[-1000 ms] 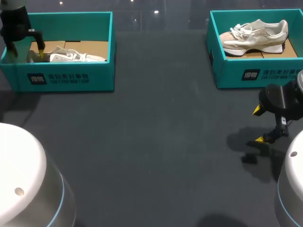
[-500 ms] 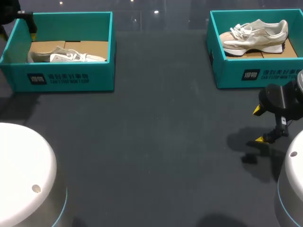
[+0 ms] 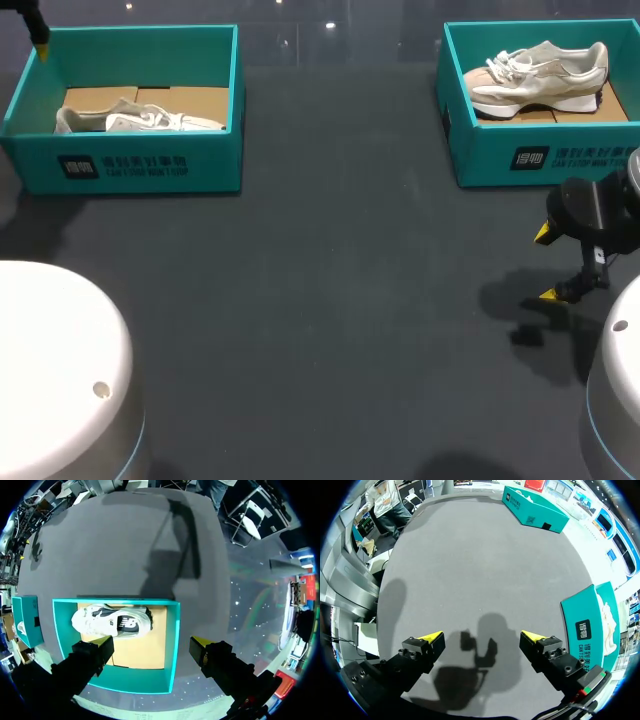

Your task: Take the shoe out of the shoebox, open the shoe tongue, remove and reinsert the insole, then place the shoe into the shoebox

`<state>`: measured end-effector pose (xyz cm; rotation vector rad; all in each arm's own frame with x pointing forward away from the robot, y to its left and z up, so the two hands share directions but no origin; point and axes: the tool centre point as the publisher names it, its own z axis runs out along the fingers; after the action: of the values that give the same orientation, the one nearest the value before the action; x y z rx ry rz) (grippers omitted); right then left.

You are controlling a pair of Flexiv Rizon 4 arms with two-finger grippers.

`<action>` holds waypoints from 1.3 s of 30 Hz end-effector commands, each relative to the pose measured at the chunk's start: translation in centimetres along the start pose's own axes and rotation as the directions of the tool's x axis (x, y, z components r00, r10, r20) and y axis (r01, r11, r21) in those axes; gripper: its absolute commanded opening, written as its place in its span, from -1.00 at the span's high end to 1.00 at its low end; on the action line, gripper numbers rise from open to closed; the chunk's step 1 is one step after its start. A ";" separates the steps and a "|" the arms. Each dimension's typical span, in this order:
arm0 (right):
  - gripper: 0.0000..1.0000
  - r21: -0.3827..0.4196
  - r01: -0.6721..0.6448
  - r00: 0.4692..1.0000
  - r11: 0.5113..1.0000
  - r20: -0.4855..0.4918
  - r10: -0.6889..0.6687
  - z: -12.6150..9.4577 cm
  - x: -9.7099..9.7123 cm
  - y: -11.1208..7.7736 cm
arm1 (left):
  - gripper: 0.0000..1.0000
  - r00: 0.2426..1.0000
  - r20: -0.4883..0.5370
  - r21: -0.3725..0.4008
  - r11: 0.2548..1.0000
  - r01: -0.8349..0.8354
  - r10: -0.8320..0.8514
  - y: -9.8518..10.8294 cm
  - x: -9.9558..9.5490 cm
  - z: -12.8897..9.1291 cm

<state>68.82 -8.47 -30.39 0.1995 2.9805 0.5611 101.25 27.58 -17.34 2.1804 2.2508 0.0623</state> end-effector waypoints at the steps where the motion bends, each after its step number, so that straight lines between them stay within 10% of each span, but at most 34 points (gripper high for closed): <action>1: -1.00 0.002 0.000 1.000 1.000 0.003 0.000 -0.1 0.2 0.0 | -1.00 1.000 -0.013 -0.011 1.000 0.005 -0.006 -1.0 0.0 -0.9; 10: -1.00 0.002 0.000 1.000 1.000 0.003 0.000 -0.1 0.2 0.0 | -1.00 1.000 -0.015 -0.005 1.000 -0.010 0.010 -1.3 0.0 -1.2; 30: -1.00 0.135 -0.133 0.991 0.982 0.036 0.129 -12.4 -18.0 -0.7 | -1.00 1.000 -0.015 -0.005 1.000 -0.010 0.010 -1.3 0.0 -1.2; 39: -1.00 0.135 -0.133 0.991 0.982 0.036 0.129 -12.4 -18.0 -0.7 | -1.00 1.000 -0.015 -0.005 1.000 -0.010 0.010 -1.3 0.0 -1.2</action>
<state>84.40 -16.16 -17.76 0.4133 2.9685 0.3640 99.95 27.52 -16.19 2.1942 2.2446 0.0802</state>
